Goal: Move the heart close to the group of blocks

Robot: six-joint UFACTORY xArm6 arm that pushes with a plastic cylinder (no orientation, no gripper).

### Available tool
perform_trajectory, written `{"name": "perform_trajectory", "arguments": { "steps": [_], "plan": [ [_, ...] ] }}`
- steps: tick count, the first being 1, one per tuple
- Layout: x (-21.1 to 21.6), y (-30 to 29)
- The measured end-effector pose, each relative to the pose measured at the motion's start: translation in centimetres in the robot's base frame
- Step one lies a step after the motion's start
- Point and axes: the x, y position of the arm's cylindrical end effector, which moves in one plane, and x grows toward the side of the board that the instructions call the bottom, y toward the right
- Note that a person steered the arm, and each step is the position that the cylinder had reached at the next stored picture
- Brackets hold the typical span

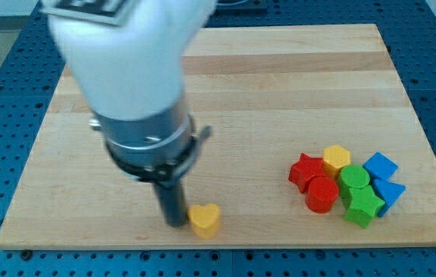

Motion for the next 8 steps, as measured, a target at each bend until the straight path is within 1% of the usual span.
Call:
{"name": "perform_trajectory", "arguments": {
  "steps": [1, 2, 3, 4, 8],
  "plan": [
    [0.1, 7.3],
    [0.1, 8.2],
    [0.1, 3.0],
    [2.0, 0.7],
    [2.2, 3.3]
  ]
}}
